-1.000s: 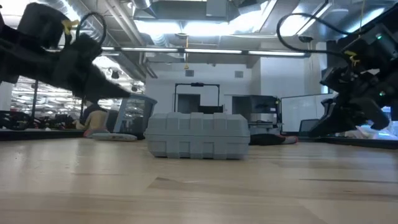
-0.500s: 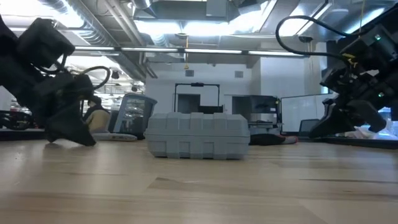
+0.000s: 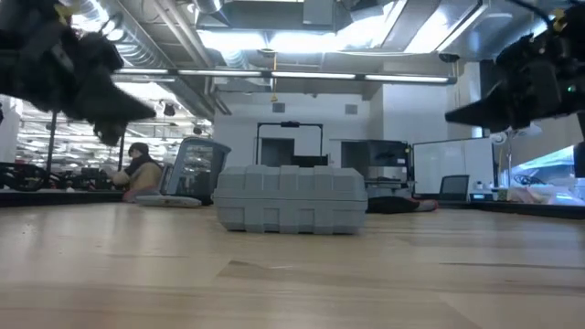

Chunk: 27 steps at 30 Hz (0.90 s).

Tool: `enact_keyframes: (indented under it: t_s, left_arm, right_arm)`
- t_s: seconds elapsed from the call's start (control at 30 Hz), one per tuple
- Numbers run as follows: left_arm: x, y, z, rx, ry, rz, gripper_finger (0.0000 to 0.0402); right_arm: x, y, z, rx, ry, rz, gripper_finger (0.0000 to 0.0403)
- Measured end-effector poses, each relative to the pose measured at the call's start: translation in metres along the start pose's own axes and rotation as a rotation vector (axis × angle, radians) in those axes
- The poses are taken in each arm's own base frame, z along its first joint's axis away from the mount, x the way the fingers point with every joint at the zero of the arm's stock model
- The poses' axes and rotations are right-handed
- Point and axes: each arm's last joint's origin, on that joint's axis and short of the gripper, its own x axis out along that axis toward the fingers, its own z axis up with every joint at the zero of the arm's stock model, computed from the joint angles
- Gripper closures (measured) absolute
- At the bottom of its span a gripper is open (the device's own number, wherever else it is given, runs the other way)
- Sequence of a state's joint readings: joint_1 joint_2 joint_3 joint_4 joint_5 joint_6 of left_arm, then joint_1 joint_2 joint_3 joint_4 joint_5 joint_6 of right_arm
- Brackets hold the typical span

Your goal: Prefit tool cases

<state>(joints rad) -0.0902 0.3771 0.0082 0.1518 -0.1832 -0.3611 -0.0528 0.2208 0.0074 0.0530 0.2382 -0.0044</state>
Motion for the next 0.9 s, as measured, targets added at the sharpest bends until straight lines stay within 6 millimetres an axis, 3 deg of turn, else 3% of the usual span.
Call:
enact_keyframes:
  t_s: [0.23, 0.43, 0.73, 0.9]
  left_arm:
    - [-0.015, -0.003, 0.017, -0.038, -0.196, -0.072, 0.04]
    - [-0.027, -0.004, 0.025, -0.061, -0.315, -0.112, 0.04]
    - [-0.026, 0.0, 0.019, -0.08, -0.253, -0.08, 0.04]
    - [-0.026, -0.002, 0.018, -0.08, -0.24, -0.095, 0.04]
  right_arm:
    - [-0.015, -0.004, 0.015, 0.049, -0.204, -0.001, 0.0402]
    - [-0.015, -0.004, 0.016, 0.053, -0.216, -0.006, 0.0402]
    - [-0.015, -0.003, 0.018, 0.056, -0.229, 0.0, 0.0402]
    - [-0.011, -0.001, 0.012, 0.035, -0.151, 0.01, 0.0402]
